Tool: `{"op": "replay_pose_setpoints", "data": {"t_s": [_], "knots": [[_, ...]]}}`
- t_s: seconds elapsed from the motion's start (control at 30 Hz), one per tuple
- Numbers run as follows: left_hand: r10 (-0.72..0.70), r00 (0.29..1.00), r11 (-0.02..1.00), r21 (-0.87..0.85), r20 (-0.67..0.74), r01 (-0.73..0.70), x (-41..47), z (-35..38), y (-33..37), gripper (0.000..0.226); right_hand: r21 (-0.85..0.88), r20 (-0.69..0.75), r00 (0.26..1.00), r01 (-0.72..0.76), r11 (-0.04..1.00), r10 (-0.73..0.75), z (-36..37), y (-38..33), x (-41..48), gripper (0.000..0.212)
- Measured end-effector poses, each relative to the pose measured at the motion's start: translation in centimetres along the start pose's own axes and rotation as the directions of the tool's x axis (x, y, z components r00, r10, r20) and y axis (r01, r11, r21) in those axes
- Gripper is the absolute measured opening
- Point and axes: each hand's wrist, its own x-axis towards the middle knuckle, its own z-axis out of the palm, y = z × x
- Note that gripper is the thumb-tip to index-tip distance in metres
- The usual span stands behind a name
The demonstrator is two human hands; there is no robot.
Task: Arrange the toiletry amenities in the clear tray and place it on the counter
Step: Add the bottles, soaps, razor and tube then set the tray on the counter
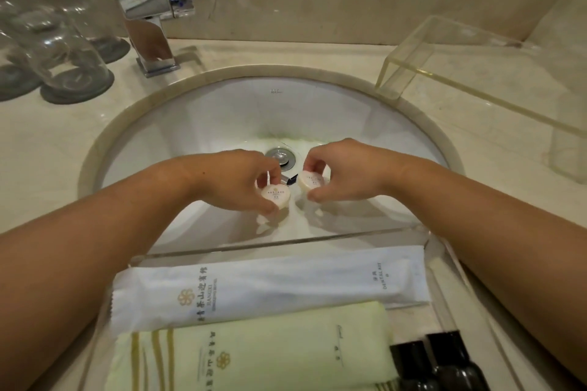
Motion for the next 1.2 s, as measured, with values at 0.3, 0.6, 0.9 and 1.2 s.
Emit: {"op": "replay_pose_setpoints", "data": {"t_s": [0.3, 0.6, 0.9, 1.2], "knots": [[0.026, 0.96, 0.995, -0.084, -0.28, -0.052, -6.2, -3.1, 2.5, 0.035, 0.206, -0.322, 0.946, 0.1, 0.973, -0.029, -2.7, -2.4, -5.3, 0.034], [0.084, 0.897, 0.983, -0.11, -0.433, -0.146, -14.5, -2.9, 5.8, 0.035, 0.219, -0.41, 0.905, 0.216, 0.951, -0.111, -4.5, -7.6, -13.2, 0.033], [0.157, 0.875, 0.978, -0.05, -0.458, -0.201, -21.9, -0.2, 6.9, 0.041, 0.143, -0.368, 0.907, 0.272, 0.952, -0.204, -2.5, -11.1, -19.2, 0.04], [0.131, 0.901, 0.991, 0.019, -0.413, -0.135, -27.5, 3.7, 6.1, 0.044, 0.041, -0.233, 0.932, 0.294, 0.955, -0.277, 0.2, -14.9, -22.5, 0.05]]}}
